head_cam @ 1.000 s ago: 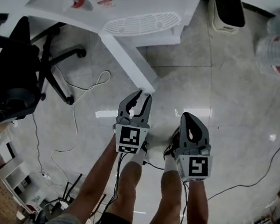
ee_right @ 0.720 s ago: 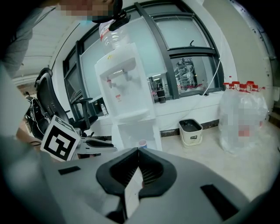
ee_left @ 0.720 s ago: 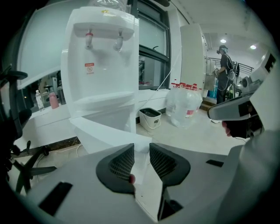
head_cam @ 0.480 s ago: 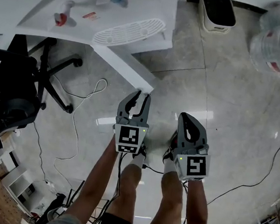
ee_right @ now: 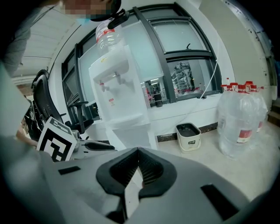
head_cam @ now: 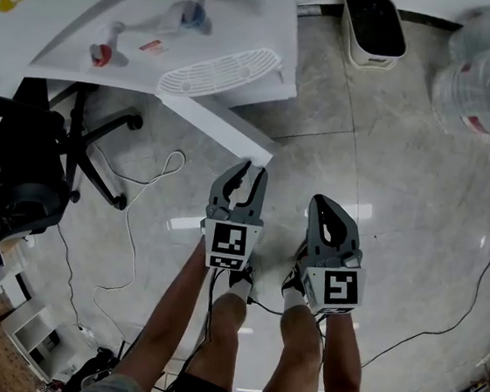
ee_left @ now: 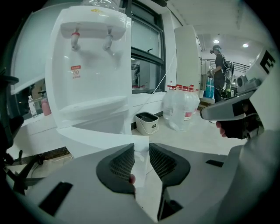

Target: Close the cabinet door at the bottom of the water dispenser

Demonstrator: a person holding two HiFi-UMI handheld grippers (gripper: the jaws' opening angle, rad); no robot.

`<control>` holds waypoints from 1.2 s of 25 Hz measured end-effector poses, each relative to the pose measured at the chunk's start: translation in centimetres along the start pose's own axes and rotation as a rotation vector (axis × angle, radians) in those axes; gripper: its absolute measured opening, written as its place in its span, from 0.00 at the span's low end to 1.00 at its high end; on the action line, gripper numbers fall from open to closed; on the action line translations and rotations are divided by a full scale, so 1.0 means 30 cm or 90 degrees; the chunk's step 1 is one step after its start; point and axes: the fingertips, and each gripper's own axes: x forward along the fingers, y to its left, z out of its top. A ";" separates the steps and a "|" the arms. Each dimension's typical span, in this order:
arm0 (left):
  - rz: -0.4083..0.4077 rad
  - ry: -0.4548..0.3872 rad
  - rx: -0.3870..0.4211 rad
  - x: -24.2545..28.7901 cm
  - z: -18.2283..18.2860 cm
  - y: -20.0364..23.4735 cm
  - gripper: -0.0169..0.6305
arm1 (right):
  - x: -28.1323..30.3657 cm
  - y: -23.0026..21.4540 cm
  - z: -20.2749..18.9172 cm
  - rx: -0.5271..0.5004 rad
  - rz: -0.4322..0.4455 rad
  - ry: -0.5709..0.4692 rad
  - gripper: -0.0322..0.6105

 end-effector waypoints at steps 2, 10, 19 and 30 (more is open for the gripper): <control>0.000 -0.006 0.003 0.018 0.013 -0.003 0.22 | 0.010 -0.015 -0.002 0.000 -0.004 -0.003 0.08; 0.003 -0.022 0.005 0.085 0.063 -0.010 0.20 | 0.030 -0.095 0.003 0.001 -0.024 -0.013 0.08; 0.003 -0.047 0.022 0.157 0.118 -0.012 0.19 | 0.083 -0.163 0.024 0.006 -0.036 -0.029 0.08; 0.010 -0.080 0.039 0.256 0.191 0.000 0.19 | 0.168 -0.238 0.070 -0.011 -0.038 -0.078 0.08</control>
